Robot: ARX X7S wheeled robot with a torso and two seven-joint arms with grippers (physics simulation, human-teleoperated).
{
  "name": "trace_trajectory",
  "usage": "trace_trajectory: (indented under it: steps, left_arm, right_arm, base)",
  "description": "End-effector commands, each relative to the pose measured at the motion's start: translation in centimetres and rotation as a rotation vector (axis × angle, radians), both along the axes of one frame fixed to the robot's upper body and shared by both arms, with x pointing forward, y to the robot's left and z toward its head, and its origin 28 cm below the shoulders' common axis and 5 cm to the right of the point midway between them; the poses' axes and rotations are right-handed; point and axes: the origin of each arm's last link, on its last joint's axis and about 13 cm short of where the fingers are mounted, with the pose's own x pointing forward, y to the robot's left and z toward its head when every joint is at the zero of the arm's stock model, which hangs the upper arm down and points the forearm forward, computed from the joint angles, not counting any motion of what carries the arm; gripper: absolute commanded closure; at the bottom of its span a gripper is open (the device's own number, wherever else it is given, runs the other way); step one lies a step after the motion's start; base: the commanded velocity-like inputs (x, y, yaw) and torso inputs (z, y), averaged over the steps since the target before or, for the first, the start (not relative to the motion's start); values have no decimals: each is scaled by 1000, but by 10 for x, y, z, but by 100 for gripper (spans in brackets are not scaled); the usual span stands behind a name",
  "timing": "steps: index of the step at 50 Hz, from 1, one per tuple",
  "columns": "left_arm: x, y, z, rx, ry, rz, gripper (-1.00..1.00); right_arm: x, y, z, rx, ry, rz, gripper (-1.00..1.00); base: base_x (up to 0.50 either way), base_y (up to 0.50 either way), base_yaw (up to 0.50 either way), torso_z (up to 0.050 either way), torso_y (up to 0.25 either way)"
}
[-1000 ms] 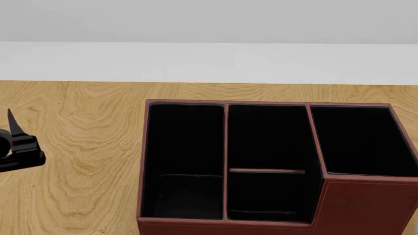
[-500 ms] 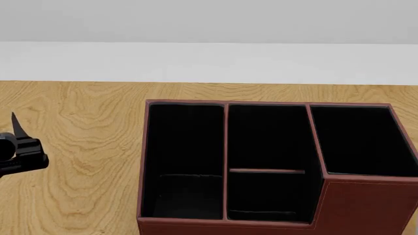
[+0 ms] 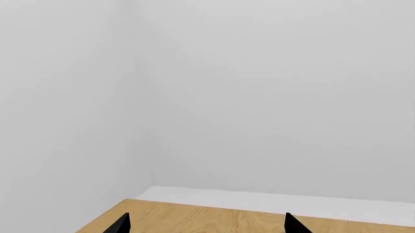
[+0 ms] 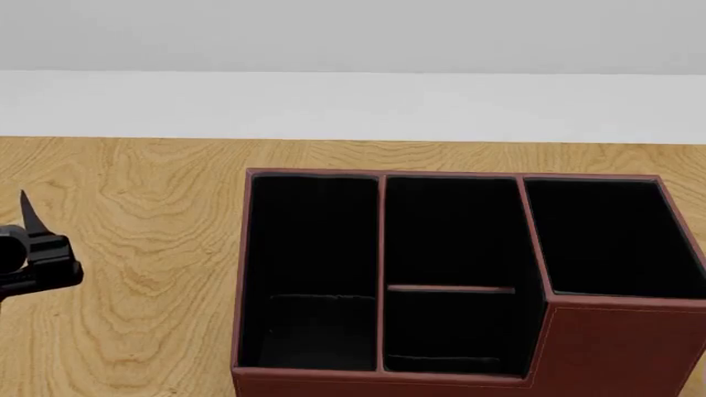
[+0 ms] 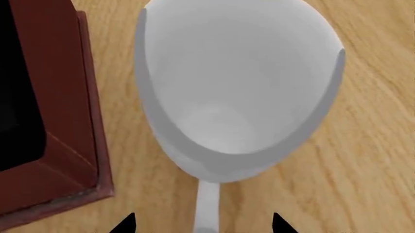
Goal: Pick up the white mug and place it to the right of the caddy.
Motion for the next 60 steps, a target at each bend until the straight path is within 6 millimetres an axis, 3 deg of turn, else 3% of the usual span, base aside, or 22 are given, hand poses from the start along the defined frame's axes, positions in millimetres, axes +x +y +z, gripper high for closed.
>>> trace_trajectory:
  steps: [1,17,40,60]
  left_arm:
    - [-1,-1,2,-1,-3,-4,-100]
    - [-3,-1,5,-2,-9,-6,-100]
    - [-3,-1,3,-7,-9,-9,-100]
    - [-4,-2,3,-11,-12,-16,-100]
  right_arm:
    - [-4,-2,-2,-3,1,0,-100]
    - [0,-12,11,-31,-73,15,-100]
    - [-11,0,13,-21,-87,44,-100]
    - [-25,2,28,-50,-116,52,-100]
  base:
    - [0,0,0,0,0]
    - [0,0,0,0,0]
    - [0,0,0,0,0]
    - [0,0,0,0,0]
